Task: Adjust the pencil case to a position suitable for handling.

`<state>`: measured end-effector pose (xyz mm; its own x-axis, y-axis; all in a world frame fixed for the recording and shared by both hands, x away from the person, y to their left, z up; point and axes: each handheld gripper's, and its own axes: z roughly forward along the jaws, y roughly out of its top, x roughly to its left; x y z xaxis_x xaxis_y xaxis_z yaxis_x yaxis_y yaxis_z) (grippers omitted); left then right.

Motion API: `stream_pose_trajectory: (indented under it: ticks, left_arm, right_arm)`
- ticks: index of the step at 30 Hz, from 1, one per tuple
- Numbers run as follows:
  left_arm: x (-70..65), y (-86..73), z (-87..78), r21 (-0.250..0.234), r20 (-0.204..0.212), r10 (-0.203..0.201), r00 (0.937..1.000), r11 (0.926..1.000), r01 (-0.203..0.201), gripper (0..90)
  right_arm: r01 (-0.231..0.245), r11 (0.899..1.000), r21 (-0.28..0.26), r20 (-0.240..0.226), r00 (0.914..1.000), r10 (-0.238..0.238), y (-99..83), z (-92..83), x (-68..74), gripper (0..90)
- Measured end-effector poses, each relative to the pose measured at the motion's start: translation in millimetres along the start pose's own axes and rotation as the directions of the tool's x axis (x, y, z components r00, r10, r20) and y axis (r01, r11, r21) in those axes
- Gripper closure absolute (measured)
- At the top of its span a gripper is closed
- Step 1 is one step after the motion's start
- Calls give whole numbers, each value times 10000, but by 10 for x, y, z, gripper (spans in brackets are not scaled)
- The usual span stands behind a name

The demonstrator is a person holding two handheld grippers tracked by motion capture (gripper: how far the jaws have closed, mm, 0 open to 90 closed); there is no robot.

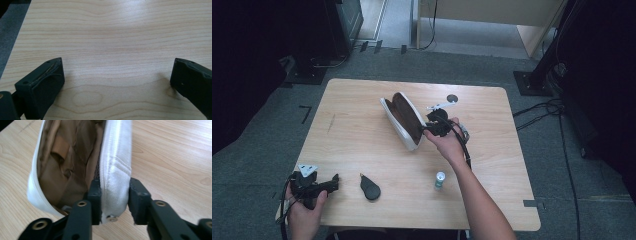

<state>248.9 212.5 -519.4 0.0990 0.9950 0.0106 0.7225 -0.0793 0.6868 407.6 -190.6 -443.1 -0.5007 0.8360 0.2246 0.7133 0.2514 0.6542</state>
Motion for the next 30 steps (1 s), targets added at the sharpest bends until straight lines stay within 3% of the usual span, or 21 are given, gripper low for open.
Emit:
stream_pose_trajectory:
  ticks: [4, 12, 22, 30]
  left_arm:
    - [-1, 1, 2, -5, 18, 6, 10000, 10000, -6, 0]
    - [-2, 2, 2, -1, 25, 11, 10000, 10000, -11, 0]
    - [-2, 2, 2, 1, 24, 13, 10000, 10000, -13, 0]
    - [-2, 2, 2, 5, 25, 10, 10000, 10000, -10, 0]
  right_arm:
    - [-646, 9978, 130, -261, 9975, 650, -54, -52, -37, 705]
    - [-1221, 9925, 96, -685, 9901, 1225, -262, -207, -62, 697]
    - [-1185, 9929, 81, -1078, 9871, 1187, -519, -400, 18, 683]
    - [-1271, 9919, 31, -1306, 9833, 1264, -618, -455, 75, 679]
